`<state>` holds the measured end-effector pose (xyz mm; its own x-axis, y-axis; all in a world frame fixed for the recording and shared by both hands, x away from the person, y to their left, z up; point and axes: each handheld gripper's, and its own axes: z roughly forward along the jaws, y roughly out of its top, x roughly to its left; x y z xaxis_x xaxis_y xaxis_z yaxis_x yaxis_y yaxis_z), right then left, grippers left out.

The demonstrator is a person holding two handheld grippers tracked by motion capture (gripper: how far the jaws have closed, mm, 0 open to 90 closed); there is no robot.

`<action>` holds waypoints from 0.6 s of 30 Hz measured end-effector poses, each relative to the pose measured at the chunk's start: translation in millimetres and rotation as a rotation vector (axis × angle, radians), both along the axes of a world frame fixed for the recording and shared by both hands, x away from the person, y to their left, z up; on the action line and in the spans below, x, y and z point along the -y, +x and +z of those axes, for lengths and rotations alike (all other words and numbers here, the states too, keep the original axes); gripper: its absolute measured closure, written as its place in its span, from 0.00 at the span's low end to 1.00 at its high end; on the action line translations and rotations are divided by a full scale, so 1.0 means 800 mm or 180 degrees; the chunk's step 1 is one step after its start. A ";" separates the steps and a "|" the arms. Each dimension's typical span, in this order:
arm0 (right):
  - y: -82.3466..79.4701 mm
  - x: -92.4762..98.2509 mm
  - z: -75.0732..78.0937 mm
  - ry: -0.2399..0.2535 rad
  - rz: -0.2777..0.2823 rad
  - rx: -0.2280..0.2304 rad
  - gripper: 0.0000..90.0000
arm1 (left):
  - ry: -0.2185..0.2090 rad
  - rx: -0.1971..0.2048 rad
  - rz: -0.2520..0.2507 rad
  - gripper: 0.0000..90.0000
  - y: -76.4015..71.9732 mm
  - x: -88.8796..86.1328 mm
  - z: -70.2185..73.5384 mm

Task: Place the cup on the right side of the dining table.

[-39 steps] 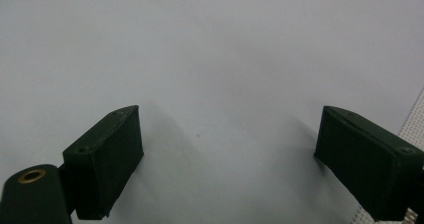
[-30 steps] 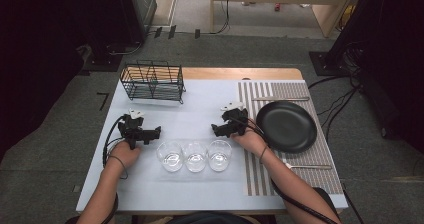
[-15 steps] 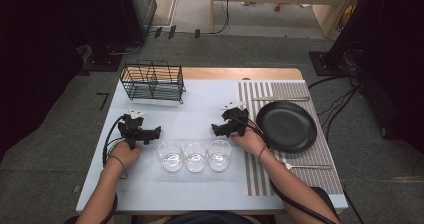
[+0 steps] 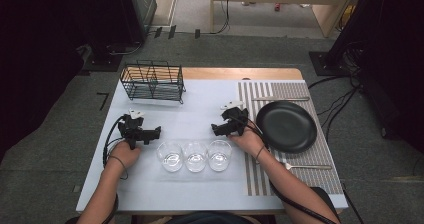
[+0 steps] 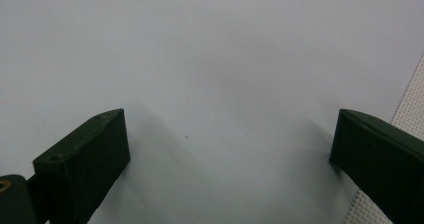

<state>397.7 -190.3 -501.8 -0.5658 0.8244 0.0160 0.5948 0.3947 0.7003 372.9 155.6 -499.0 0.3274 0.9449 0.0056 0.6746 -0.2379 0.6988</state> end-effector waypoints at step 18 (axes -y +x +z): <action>0.001 -0.003 0.011 0.0071 0.0028 -0.0244 0.10 | -0.0003 -0.0003 0.0000 0.00 0.000 0.000 0.000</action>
